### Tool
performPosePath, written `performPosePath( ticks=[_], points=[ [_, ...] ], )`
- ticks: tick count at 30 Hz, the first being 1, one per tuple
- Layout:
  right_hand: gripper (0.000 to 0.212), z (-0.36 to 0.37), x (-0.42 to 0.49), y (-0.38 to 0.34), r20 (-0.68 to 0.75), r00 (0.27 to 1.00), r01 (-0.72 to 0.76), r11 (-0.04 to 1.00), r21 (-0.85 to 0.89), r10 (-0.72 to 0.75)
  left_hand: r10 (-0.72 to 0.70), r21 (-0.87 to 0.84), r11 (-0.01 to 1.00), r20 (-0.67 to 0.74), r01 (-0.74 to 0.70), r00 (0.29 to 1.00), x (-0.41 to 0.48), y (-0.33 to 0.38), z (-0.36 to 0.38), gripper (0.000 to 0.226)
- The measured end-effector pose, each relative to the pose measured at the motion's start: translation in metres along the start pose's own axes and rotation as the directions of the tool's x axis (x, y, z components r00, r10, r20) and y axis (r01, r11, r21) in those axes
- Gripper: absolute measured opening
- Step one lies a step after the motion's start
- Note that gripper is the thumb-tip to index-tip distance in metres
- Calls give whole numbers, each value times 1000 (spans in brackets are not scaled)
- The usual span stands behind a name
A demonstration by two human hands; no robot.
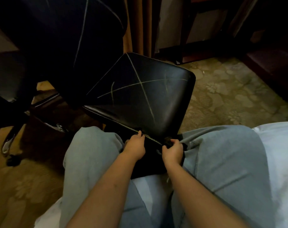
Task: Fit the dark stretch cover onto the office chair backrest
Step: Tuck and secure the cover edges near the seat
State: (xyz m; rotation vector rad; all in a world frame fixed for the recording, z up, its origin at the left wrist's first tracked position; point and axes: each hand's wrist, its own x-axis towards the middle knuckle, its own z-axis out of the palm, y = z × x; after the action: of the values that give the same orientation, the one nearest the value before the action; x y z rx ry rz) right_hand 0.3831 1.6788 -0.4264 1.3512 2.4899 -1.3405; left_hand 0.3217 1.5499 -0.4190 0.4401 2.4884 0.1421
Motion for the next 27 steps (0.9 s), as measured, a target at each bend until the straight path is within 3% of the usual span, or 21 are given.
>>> performPosePath(
  ticks=[4, 6, 9, 12, 14, 17, 19, 22, 27],
  points=[
    [30, 9, -5, -4, 94, 954, 290, 956, -46, -285, 38, -87, 995, -33, -40, 999, -1, 2, 2, 62],
    [29, 14, -7, -4, 161, 922, 366, 929, -62, -352, 43, -106, 993, -51, -49, 998, 0, 4, 3, 60],
    [26, 11, -3, -3, 57, 960, 276, 961, -32, -274, 49, -109, 992, -74, -57, 996, 1, 7, 4, 59],
    [25, 1, 7, -2, -89, 996, 35, 997, 65, -29, 55, -114, 991, -87, -65, 995, 3, 10, 5, 59],
    [25, -3, 12, -1, -108, 993, -47, 996, 73, 54, 63, -116, 991, -90, -73, 994, 4, 12, 5, 58],
    [24, 1, 10, -3, -44, 994, 102, 995, 16, -101, 77, -119, 989, -84, -86, 993, 1, 12, 3, 55],
    [24, 8, 6, -5, 90, 962, 260, 965, -20, -257, 70, -117, 990, -83, -79, 994, 0, 10, 2, 53],
    [25, 14, 5, -6, 220, 919, 344, 938, -41, -327, 47, -127, 990, -97, -59, 994, -1, 8, 2, 53],
    [23, 5, 13, -4, -39, 990, 135, 990, 46, -134, 21, -147, 988, -159, -45, 987, -2, 10, 1, 53]
  ],
)
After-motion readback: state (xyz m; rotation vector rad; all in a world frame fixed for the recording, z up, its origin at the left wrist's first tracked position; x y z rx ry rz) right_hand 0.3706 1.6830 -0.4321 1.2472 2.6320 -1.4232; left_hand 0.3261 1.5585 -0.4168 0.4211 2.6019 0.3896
